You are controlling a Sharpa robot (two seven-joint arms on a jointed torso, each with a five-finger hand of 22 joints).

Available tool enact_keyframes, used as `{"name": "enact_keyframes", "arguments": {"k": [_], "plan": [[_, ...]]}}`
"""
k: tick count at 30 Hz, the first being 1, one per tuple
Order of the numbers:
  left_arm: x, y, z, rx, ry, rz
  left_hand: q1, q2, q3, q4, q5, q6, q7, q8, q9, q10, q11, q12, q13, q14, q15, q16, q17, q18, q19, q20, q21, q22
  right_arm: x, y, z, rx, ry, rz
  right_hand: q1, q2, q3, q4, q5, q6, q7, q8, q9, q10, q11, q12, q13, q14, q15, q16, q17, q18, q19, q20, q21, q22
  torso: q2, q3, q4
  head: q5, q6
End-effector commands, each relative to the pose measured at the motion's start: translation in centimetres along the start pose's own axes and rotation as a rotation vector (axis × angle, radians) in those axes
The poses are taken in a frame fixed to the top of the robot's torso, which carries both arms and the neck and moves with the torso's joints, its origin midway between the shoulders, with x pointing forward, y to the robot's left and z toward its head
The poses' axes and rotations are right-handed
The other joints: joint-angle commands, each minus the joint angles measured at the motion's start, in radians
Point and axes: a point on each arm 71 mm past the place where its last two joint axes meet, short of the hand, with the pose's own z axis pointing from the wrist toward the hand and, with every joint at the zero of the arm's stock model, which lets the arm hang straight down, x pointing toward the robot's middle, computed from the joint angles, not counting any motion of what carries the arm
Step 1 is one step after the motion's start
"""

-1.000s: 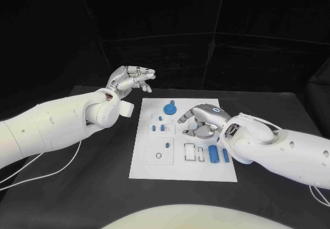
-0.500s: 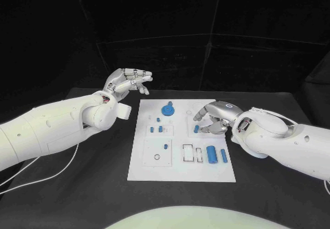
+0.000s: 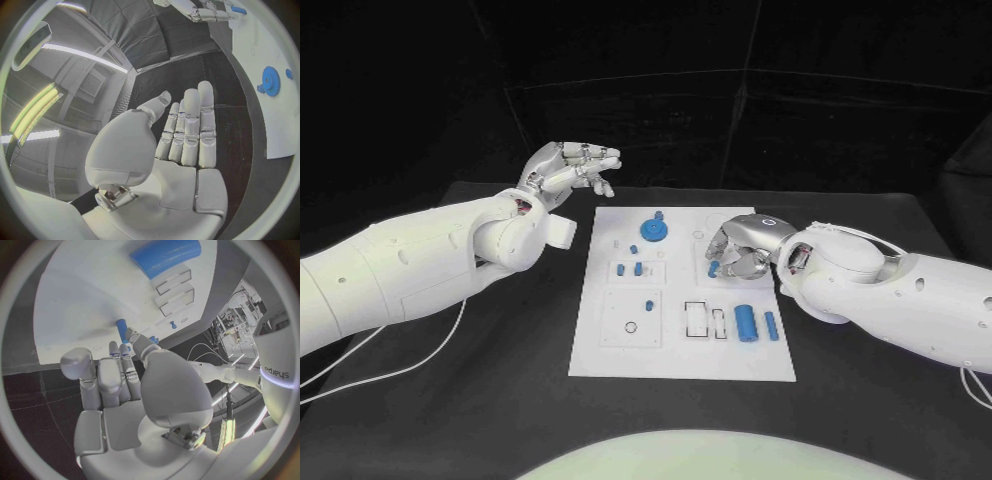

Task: Assemble the parts on the task board

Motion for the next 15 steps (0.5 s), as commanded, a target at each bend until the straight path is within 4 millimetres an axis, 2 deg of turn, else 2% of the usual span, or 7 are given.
{"name": "enact_keyframes", "arguments": {"k": [1,7,15], "plan": [[0.08,-0.11,0.06,0.005,0.008,-0.009,0.003,0.001,-0.006,-0.002,0.002,-0.006,0.004,-0.004,-0.001,-0.001,0.007,-0.006,0.001,-0.001,0.005,-0.005,-0.001,0.006,0.007,0.001,-0.007,-0.001,0.29,0.02,0.20,0.003,0.044,-0.028,0.001,0.009,0.012,0.000,-0.004,0.014,0.000,0.004,0.001,0.025,-0.004,0.006,-0.002,0.009,-0.010,0.002,0.007,0.018,0.007,-0.002,0.003,0.006,0.001,0.0009,-0.0024,0.002,-0.002],[0.11,-0.10,0.07,0.004,0.009,-0.009,0.003,0.001,-0.007,-0.002,0.002,-0.006,0.004,-0.004,-0.001,0.000,0.007,-0.006,0.001,-0.001,0.005,-0.006,-0.002,0.006,0.008,0.001,-0.008,-0.002,0.52,0.39,0.48,-0.008,0.061,-0.031,0.001,0.016,0.044,0.001,-0.007,0.049,0.000,0.010,0.002,0.101,-0.015,0.007,-0.002,0.013,-0.020,0.012,0.021,0.015,0.016,-0.011,0.013,0.020,0.000,0.0009,-0.0025,0.001,-0.003],[0.12,-0.08,0.09,0.003,0.010,-0.010,0.003,0.001,-0.008,-0.002,0.002,-0.006,0.004,-0.004,-0.001,0.000,0.007,-0.006,0.001,-0.001,0.005,-0.006,-0.002,0.006,0.008,0.001,-0.009,-0.003,0.70,0.61,0.75,-0.017,0.068,-0.032,-0.003,0.014,0.065,0.002,-0.010,0.065,-0.001,0.008,0.001,0.132,-0.019,-0.008,-0.002,0.014,-0.023,0.016,0.024,0.014,0.020,-0.015,0.017,0.027,0.000,0.0014,-0.0019,0.000,-0.004]]}}
